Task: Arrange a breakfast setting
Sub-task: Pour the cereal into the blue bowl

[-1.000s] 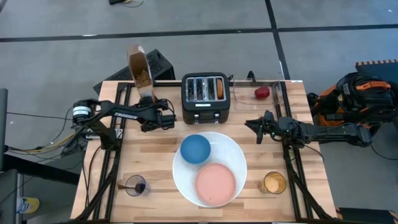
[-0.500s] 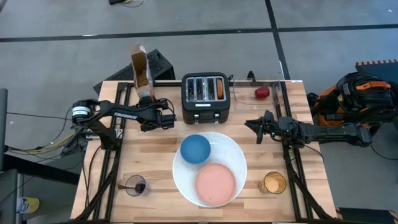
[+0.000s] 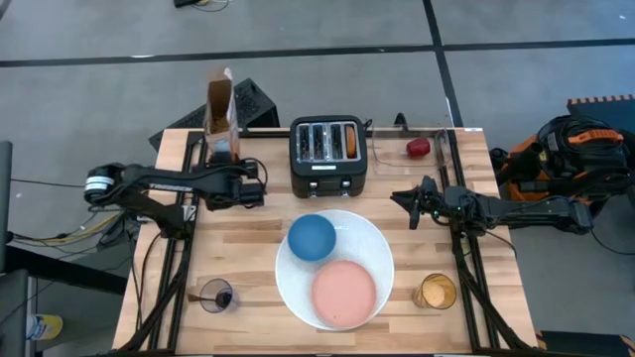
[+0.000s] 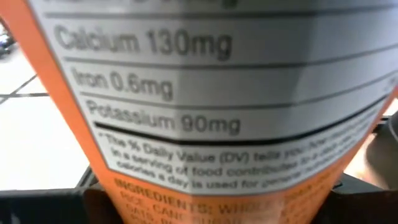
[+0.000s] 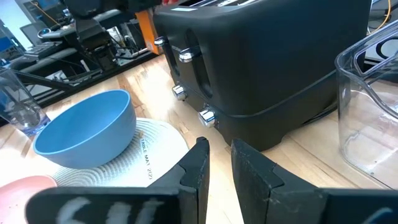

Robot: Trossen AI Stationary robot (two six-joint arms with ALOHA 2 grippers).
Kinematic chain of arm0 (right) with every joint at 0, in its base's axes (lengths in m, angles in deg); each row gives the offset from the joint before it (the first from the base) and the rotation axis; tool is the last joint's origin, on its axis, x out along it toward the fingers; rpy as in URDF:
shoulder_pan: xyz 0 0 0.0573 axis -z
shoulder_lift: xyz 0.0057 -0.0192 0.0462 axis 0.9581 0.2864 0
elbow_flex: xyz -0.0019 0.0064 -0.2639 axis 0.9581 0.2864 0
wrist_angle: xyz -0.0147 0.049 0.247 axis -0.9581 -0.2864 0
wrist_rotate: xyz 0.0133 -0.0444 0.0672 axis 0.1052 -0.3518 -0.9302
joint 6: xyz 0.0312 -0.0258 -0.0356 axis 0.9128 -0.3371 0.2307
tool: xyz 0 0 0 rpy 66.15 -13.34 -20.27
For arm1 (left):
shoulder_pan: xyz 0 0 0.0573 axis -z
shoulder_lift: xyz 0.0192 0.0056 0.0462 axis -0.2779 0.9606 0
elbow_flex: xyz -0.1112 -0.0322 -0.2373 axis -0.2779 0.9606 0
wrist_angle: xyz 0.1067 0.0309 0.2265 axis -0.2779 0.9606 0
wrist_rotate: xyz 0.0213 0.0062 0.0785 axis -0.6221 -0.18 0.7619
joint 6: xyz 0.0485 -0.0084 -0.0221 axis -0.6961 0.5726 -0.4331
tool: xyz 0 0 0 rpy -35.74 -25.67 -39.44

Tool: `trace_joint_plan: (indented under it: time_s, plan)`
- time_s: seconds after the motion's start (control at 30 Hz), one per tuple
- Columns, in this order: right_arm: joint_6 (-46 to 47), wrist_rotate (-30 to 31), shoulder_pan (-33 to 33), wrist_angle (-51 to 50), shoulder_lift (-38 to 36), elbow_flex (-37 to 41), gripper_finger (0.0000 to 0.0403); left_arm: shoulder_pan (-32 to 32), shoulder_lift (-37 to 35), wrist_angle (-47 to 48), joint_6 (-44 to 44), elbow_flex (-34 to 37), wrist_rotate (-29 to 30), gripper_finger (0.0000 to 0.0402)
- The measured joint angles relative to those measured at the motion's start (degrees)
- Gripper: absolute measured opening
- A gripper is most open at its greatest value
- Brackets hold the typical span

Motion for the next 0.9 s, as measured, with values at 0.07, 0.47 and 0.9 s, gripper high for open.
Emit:
trace_joint_plan:
  time_s: [0.07, 0.47, 0.9]
  plan:
    - [0.0, 0.0, 0.0, 0.0, 0.0, 0.0, 0.0091, 0.4, -2.3, 0.4, -1.9, 0.0, -0.7, 0.0216]
    - [0.0, 0.0, 0.0, 0.0, 0.0, 0.0, 0.0091, 3.1, -19.4, 0.7, -21.9, -0.7, -10.4, 0.0217]
    - [0.0, 0.0, 0.0, 0.0, 0.0, 0.0, 0.0091, 3.6, -33.2, 0.6, -43.7, -3.8, -19.9, 0.0213]
